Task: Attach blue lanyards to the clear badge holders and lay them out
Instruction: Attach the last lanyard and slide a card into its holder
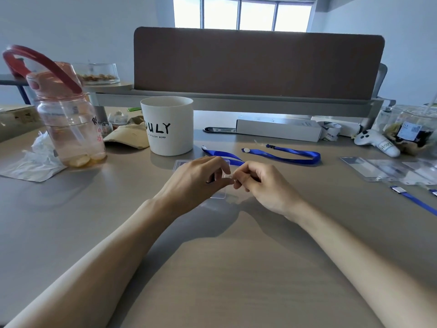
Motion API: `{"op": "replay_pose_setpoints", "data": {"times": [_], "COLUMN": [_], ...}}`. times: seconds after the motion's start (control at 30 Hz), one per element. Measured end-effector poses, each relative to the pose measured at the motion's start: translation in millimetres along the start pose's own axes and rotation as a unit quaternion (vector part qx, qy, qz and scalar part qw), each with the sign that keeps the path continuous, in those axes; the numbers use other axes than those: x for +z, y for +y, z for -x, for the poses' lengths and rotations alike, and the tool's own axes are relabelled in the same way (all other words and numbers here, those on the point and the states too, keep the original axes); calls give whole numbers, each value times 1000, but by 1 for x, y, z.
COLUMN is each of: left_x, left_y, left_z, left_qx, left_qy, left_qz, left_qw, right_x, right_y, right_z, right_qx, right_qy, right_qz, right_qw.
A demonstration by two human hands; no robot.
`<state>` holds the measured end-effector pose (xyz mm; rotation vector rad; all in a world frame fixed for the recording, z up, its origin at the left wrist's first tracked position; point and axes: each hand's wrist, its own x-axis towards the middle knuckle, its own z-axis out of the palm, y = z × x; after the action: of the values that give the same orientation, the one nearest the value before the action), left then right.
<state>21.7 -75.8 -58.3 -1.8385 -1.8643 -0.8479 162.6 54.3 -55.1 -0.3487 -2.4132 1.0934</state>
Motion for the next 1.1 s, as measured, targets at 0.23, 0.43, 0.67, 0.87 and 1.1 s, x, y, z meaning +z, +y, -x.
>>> {"op": "replay_pose_setpoints", "data": {"times": [0.23, 0.43, 0.67, 0.87, 1.1], "left_x": [8, 14, 13, 11, 4], "left_y": [-1, 9, 19, 21, 6], "left_z": [-2, -3, -2, -4, -3], "left_qx": [-19, -51, -115, -163, -202], "left_qy": [34, 24, 10, 32, -14], "left_qz": [61, 101, 173, 239, 223], "left_qw": [997, 993, 978, 957, 954], "right_x": [3, 5, 8, 10, 0], "right_y": [-3, -1, -4, -6, -7], "right_z": [-1, 0, 0, 1, 3], "right_qx": [-51, -62, -42, -46, -73], "right_qy": [66, 95, 106, 114, 97], "right_qz": [68, 66, 33, 28, 44], "right_qw": [994, 991, 993, 992, 992]}}
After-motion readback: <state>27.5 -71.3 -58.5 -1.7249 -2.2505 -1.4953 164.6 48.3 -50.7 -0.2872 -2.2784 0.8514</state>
